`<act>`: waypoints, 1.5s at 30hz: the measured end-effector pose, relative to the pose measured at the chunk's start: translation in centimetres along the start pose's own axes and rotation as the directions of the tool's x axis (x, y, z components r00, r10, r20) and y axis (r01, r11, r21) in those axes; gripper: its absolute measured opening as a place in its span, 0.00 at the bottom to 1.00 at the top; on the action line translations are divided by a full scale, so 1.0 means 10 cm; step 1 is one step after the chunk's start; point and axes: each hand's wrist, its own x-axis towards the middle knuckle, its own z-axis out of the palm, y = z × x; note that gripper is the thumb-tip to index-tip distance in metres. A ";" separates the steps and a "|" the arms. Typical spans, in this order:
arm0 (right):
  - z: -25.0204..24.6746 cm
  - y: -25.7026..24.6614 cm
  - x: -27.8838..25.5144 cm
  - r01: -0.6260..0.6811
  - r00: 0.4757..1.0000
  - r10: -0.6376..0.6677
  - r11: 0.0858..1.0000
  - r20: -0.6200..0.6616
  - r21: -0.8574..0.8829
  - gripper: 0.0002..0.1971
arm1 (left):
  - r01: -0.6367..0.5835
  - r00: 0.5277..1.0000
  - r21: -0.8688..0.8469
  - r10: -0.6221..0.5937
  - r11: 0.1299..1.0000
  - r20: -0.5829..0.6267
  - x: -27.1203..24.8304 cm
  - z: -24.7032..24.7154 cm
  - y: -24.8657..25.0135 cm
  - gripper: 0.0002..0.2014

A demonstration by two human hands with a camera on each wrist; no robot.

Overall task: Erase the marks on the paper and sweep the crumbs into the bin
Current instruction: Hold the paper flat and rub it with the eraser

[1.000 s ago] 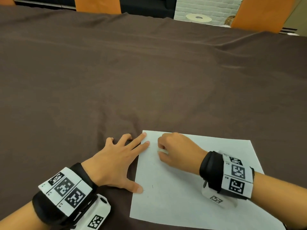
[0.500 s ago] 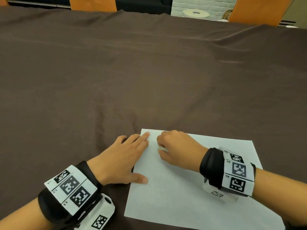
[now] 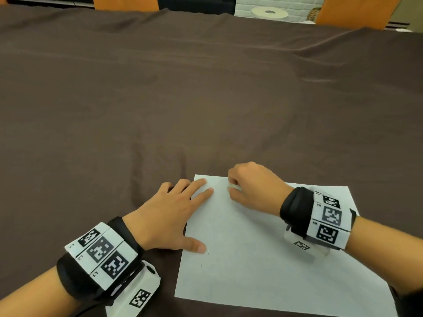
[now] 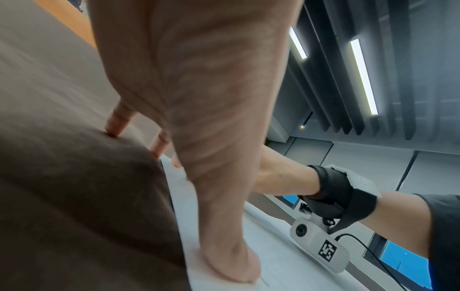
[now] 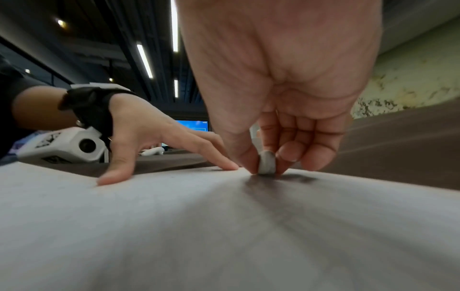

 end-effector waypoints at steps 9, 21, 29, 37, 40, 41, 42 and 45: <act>0.03 -0.09 0.03 0.037 0.999 -0.037 0.999 0.022 -0.016 0.07 | 0.006 0.999 -0.005 -0.006 1.000 -0.045 -0.01 0.01 -0.01 0.61; 0.03 -0.14 0.12 0.149 0.986 -0.147 0.989 0.072 -0.013 0.08 | -0.009 0.985 0.031 0.014 0.999 -0.174 -0.01 0.08 -0.04 0.60; -0.01 -0.16 0.18 0.146 0.987 -0.146 0.989 0.069 0.006 0.07 | 0.001 0.990 0.032 0.004 1.000 -0.142 -0.01 0.07 -0.03 0.61; -0.04 -0.18 0.22 0.139 0.987 -0.138 0.990 0.079 -0.002 0.08 | 0.012 0.990 0.056 -0.004 0.998 -0.140 -0.01 0.05 -0.03 0.61; 0.01 -0.26 0.14 0.208 0.973 -0.209 0.978 0.097 0.019 0.06 | 0.005 0.992 0.022 -0.003 1.000 -0.123 -0.02 0.05 -0.03 0.62; 0.06 -0.33 0.06 0.247 0.960 -0.252 0.967 0.123 0.053 0.05 | 0.003 0.995 0.000 -0.003 1.000 -0.101 -0.02 0.04 -0.03 0.62; 0.09 -0.37 0.01 0.270 0.949 -0.279 0.959 0.146 0.084 0.05 | 0.007 0.996 -0.007 -0.007 1.000 -0.086 -0.02 0.03 -0.03 0.62; 0.05 -0.30 0.12 0.214 0.971 -0.217 0.976 0.102 0.042 0.08 | 0.040 0.997 0.029 -0.038 0.999 -0.071 -0.01 0.03 -0.03 0.63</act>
